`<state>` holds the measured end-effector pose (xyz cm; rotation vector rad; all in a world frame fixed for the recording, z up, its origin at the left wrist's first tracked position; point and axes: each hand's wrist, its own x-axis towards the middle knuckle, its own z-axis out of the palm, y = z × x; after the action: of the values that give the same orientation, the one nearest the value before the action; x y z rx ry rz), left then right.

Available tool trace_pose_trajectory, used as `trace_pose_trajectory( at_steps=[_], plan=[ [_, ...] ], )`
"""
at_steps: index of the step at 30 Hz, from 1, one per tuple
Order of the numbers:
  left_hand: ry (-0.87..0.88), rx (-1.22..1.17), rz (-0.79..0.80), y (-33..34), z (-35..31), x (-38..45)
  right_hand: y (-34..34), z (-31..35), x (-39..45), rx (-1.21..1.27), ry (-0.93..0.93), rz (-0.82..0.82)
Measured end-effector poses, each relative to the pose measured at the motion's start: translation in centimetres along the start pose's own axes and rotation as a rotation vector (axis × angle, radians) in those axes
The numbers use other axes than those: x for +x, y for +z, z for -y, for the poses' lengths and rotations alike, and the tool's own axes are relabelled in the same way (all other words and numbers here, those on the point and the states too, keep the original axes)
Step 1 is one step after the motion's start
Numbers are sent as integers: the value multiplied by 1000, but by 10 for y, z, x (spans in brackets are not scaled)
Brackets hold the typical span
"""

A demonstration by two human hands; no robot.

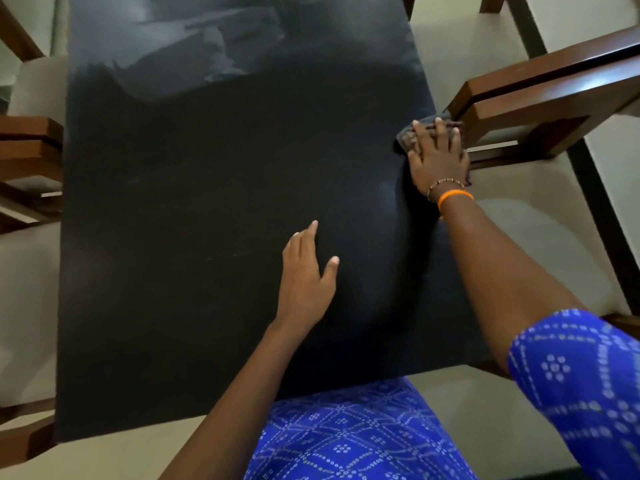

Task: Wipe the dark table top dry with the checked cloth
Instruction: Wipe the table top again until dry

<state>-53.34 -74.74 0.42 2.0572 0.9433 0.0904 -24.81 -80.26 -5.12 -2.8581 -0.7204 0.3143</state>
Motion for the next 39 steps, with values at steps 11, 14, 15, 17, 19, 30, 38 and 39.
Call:
trace_pose_trajectory(
  at_steps=[11,14,15,17,19,30,38,39],
  plan=[
    [101,113,58,45,-24,5,1,-36,-70,17,-76,19],
    [131,116,80,54,-33,8,8,-69,-154,-23,-78,22],
    [139,114,86,57,-36,9,10,-81,-185,-34,-71,29],
    [150,114,95,61,-39,10,15,-103,-243,-55,-48,47],
    [157,121,103,65,-41,10,19,-119,-283,-73,-49,55],
    [145,176,76,68,-28,-14,8,-71,-141,-22,-98,74],
    [112,182,-18,59,-15,-48,4,-51,-87,8,-138,56],
    [105,182,-19,57,-12,-53,6,-58,-99,7,-145,55]
  ],
)
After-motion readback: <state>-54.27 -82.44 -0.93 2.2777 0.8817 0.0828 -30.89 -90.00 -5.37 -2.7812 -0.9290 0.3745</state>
